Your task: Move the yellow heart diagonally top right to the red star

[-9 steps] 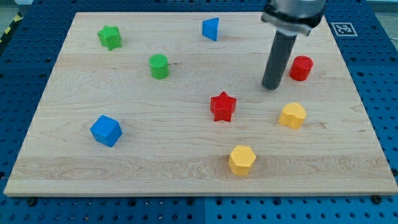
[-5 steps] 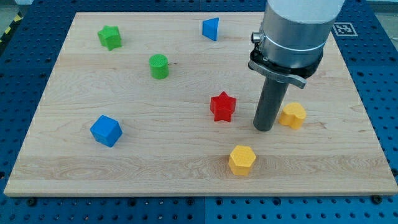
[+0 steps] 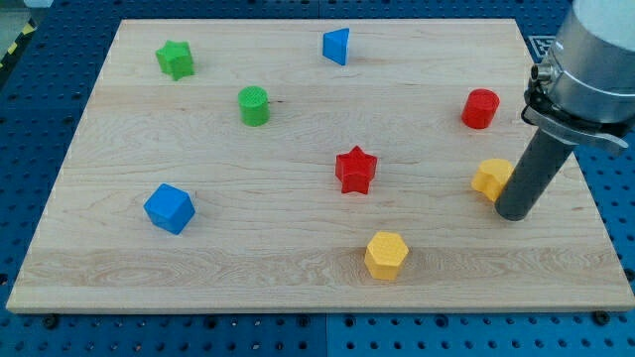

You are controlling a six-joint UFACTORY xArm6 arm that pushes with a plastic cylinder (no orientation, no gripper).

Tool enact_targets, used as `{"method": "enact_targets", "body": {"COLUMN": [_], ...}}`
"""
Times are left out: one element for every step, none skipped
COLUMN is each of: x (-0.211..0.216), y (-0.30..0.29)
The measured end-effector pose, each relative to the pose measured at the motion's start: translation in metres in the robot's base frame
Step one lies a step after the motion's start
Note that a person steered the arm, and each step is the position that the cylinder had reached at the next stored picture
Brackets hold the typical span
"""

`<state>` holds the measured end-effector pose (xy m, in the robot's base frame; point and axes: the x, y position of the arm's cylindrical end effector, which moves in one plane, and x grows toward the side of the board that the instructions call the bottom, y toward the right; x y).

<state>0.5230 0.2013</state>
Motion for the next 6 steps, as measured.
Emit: {"method": "enact_targets", "body": {"x": [-0.007,-0.018,-0.043,-0.05,-0.05,-0.077], "y": [-0.007,-0.011,-0.015,-0.019,-0.069,-0.101]}}
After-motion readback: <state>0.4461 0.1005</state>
